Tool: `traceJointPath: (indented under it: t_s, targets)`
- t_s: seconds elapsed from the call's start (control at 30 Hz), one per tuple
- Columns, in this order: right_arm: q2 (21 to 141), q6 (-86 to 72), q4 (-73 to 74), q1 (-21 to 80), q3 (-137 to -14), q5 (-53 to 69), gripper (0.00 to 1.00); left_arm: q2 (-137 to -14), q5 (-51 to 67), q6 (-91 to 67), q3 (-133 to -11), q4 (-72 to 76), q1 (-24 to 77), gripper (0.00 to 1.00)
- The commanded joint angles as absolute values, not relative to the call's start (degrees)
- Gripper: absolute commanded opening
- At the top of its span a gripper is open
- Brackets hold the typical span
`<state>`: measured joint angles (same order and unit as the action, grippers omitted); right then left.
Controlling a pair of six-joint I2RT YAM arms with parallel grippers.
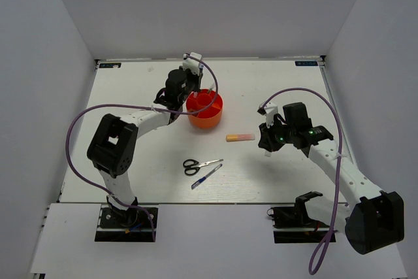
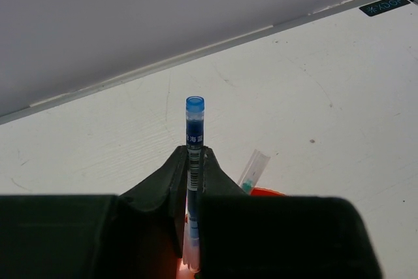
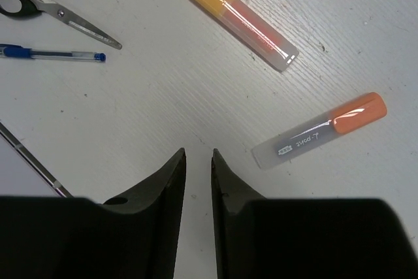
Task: Sort the stationery into containers
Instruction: Place the pen in the storage box.
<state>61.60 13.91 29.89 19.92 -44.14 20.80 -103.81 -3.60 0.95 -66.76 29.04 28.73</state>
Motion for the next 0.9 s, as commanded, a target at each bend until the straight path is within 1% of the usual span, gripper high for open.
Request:
traceJointPath:
  t_s: [0.0, 0.17, 0.2, 0.27, 0.33, 0.4, 0.43, 0.67, 0.7, 0.73, 0.8, 0.83, 0.87]
  targets:
    - [61.7, 14.2, 29.4, 19.4, -44.0, 22.0, 0.26, -102.8, -3.3, 0.4, -66.1, 30.0, 29.3, 0.19]
    - [61.5, 14.2, 29.5, 19.4, -43.9, 22.1, 0.26, -102.7, -3.3, 0.4, -65.0, 29.7, 29.8, 0.29]
    - [61.4, 14.2, 29.6, 19.3, -44.0, 22.2, 0.28, -102.6, -3.6, 0.5, -64.7, 29.8, 29.8, 0.31]
    - [61.3, 14.2, 29.6, 19.2, -43.9, 22.1, 0.28, -102.4, -4.0, 0.6, -64.3, 29.8, 30.4, 0.33]
    - [61.1, 14.2, 29.5, 19.2, -43.9, 22.4, 0.31, -102.2, -4.2, 0.9, -64.2, 29.4, 30.5, 0.35]
    - [61.3, 14.2, 29.6, 18.9, -43.9, 22.6, 0.31, -102.0, -4.2, 0.9, -64.1, 29.5, 30.8, 0.40]
    - [61.2, 14.2, 29.7, 19.0, -43.9, 22.7, 0.32, -102.0, -4.5, 1.1, -64.1, 29.4, 30.8, 0.40]
    - [61.1, 14.2, 29.5, 18.5, -43.7, 23.2, 0.32, -98.2, -4.6, 1.6, -62.9, 28.8, 31.2, 0.40]
    - [61.2, 14.3, 29.6, 18.6, -43.8, 23.2, 0.32, -96.5, -4.4, 1.8, -62.7, 28.7, 31.0, 0.38]
    - [61.0, 14.4, 29.9, 18.6, -43.9, 23.3, 0.39, -94.8, -4.3, 2.1, -61.8, 28.0, 31.2, 0.37]
    - [61.0, 14.8, 29.7, 18.4, -43.7, 23.7, 0.46, -89.9, -4.1, 2.2, -60.1, 26.9, 31.2, 0.31]
    - [61.1, 15.4, 29.7, 18.5, -43.6, 25.1, 0.57, -87.0, -4.3, 2.4, -57.9, 25.0, 31.2, 0.28]
    - [60.7, 16.0, 30.1, 18.5, -43.5, 26.0, 0.61, -85.2, -4.2, 1.5, -57.3, 23.4, 31.2, 0.20]
